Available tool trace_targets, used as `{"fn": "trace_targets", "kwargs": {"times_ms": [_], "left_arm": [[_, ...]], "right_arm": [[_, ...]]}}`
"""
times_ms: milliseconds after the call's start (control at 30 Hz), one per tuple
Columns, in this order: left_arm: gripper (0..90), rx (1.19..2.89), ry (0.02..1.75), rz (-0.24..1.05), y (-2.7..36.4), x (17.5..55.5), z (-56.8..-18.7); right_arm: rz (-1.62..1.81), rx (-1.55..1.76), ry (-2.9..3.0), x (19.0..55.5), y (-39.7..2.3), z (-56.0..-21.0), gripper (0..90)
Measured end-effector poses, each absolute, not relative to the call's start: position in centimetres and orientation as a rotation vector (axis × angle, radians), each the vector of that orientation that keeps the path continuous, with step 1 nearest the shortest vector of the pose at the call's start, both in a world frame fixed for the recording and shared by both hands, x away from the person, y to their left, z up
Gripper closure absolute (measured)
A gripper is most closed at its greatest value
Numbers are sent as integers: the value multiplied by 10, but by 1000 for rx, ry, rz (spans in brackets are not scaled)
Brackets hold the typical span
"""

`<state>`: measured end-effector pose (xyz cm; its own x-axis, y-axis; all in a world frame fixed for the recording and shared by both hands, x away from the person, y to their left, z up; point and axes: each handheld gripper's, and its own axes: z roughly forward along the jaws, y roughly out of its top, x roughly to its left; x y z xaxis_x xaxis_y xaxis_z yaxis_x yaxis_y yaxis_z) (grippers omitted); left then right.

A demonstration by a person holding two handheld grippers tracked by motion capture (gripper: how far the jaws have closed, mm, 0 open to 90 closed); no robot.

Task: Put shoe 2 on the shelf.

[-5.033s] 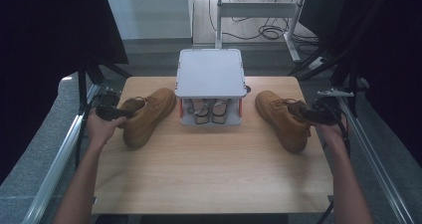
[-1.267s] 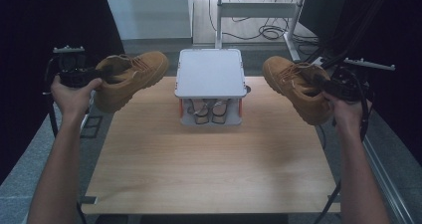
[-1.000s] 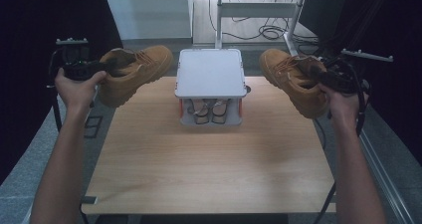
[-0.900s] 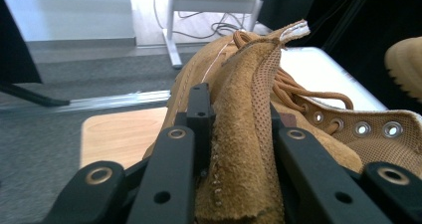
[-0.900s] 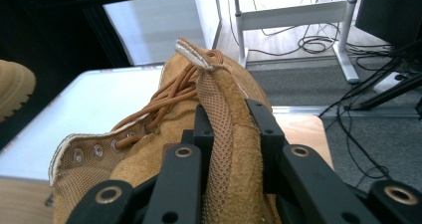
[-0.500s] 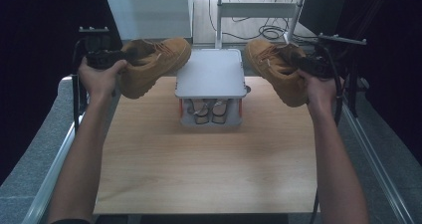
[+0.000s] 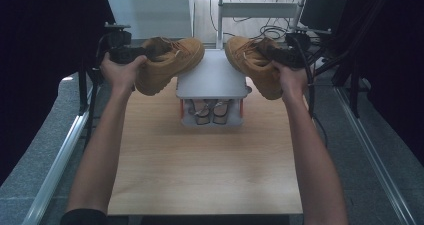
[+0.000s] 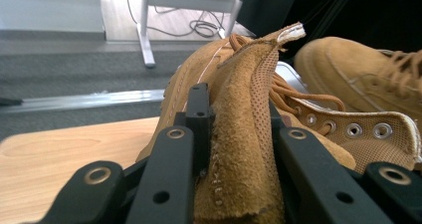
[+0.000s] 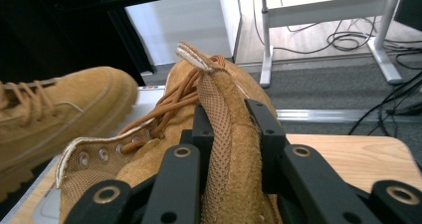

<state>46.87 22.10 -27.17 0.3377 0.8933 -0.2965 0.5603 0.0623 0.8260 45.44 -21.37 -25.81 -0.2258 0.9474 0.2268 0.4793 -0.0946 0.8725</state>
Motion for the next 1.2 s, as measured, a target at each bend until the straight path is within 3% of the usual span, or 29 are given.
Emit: {"fn": "trace_targets", "kwargs": {"times_ms": [600,1200], "left_arm": [[737,1597,1342,361,191,489,-268],[675,1617,1337,281,206,500,-294]], "right_arm": [[1341,1561,1739,485,-157,-267,760],[1317,1549,1808,493,-184,-280,628]]}}
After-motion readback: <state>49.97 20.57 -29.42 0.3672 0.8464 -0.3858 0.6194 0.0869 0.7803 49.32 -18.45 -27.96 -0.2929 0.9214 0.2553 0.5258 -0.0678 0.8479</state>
